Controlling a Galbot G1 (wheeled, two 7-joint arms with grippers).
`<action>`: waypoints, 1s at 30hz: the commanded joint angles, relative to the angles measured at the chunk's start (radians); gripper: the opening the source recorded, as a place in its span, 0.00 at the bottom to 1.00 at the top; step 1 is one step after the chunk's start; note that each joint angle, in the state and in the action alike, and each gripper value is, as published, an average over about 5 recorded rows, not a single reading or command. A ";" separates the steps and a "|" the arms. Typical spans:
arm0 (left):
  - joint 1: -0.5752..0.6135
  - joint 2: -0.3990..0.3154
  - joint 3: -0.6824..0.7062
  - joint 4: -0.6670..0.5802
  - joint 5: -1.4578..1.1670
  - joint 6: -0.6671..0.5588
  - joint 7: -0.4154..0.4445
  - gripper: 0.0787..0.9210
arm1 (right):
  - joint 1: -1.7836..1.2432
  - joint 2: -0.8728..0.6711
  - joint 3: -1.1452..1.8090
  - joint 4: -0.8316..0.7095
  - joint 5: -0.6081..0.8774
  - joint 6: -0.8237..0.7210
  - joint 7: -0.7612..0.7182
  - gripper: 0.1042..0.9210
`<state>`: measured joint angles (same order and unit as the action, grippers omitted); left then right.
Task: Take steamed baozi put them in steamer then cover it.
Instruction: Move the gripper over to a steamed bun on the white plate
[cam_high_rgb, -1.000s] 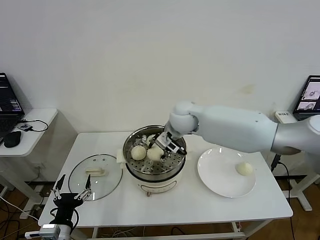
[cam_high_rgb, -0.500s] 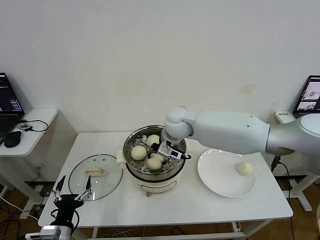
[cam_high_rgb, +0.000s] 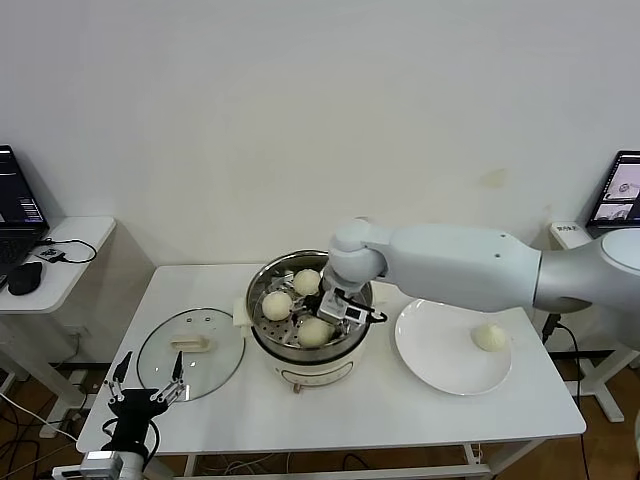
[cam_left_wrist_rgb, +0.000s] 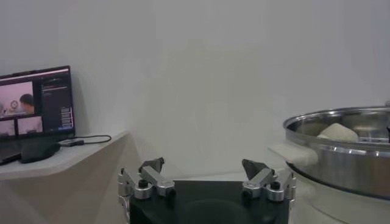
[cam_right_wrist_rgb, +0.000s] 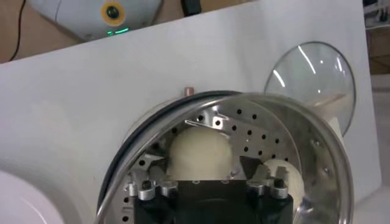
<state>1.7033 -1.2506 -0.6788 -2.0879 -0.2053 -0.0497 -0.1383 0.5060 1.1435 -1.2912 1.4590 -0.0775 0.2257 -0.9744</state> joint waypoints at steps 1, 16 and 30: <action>0.000 0.009 -0.006 -0.002 0.000 0.000 0.000 0.88 | 0.030 -0.036 0.049 -0.012 0.002 0.001 0.010 0.88; -0.011 0.037 0.009 -0.004 0.004 0.003 0.002 0.88 | 0.015 -0.380 0.203 0.013 0.072 -0.467 -0.051 0.88; -0.029 0.072 0.027 0.019 0.002 0.007 0.004 0.88 | -0.379 -0.678 0.478 -0.052 -0.006 -0.474 -0.102 0.88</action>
<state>1.6772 -1.1884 -0.6550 -2.0765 -0.2041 -0.0446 -0.1354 0.3971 0.6696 -1.0279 1.4392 -0.0241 -0.1681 -1.0442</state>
